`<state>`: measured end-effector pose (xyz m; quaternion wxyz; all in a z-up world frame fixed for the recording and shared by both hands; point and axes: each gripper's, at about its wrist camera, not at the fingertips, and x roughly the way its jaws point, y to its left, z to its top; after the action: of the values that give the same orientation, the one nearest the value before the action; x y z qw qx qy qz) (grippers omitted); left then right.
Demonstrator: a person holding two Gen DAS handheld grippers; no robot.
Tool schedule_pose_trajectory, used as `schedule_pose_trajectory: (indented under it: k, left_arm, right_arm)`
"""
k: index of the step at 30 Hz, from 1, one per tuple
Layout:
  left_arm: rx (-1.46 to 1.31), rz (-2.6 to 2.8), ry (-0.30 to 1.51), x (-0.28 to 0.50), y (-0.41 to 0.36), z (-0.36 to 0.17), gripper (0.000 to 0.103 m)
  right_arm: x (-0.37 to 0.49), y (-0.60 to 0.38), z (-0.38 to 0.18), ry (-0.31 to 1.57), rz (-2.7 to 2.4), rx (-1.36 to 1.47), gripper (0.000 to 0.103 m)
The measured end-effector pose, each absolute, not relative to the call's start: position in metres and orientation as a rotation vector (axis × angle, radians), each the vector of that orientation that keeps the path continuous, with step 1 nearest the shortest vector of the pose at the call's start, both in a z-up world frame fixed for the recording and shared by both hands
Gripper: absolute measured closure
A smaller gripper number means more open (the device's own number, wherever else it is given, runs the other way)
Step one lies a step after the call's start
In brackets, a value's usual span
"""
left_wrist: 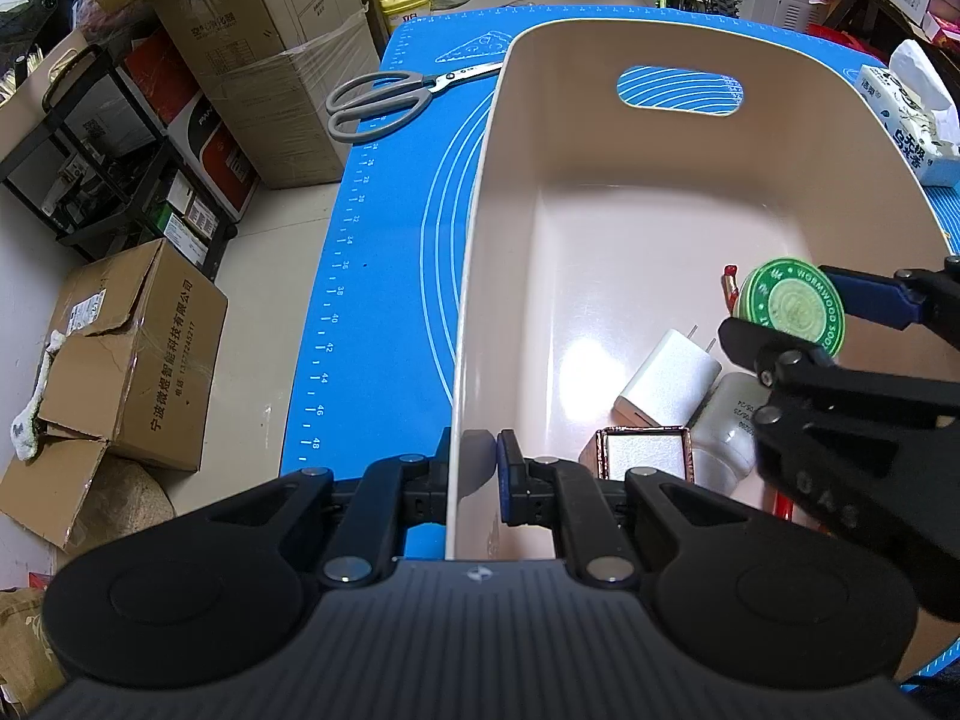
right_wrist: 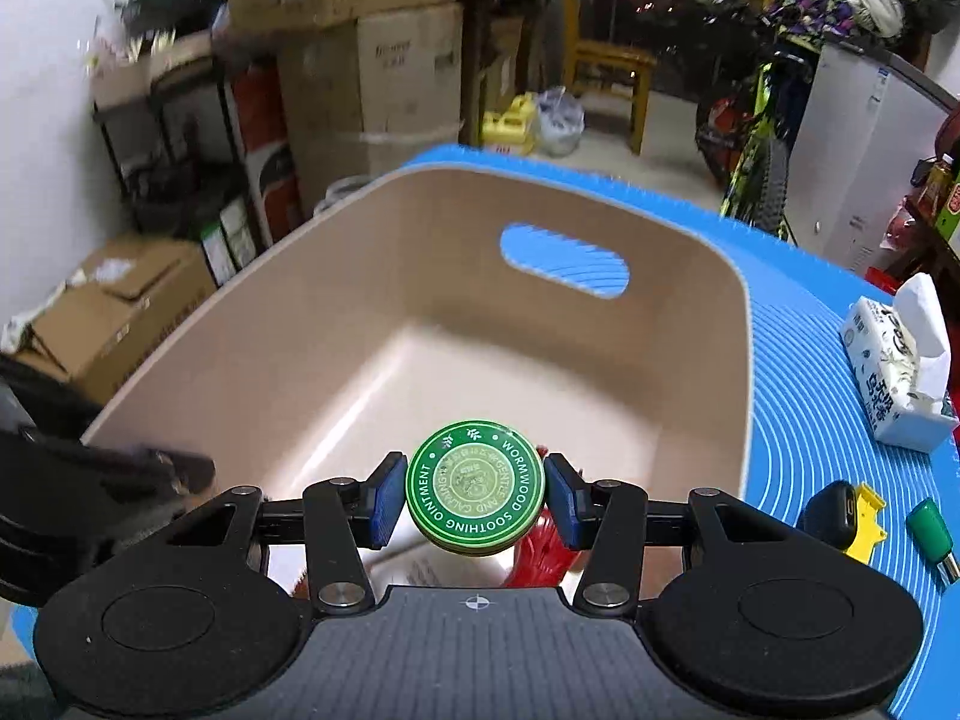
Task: Organize rigid objects
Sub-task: 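Lift the green tin with the right tool and carry it over the basket, then open the right tool to drop the green tin into the basket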
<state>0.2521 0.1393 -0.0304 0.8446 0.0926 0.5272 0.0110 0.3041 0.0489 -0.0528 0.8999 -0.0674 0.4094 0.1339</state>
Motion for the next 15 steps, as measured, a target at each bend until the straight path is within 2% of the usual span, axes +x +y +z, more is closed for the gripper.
schedule_pose_trajectory:
  k: [11, 15]
  left_arm:
    - [0.200, 0.024, 1.110, 0.2503, 0.1387, -0.0297, 0.089]
    - [0.199, 0.025, 1.112, 0.2500, 0.1386, -0.0294, 0.089]
  right_arm:
    - [0.3117, 0.0523, -0.0574, 0.924, 0.281, -0.170, 0.049]
    - [0.3073, 0.0482, -0.0530, 0.894, 0.292, -0.141, 0.041]
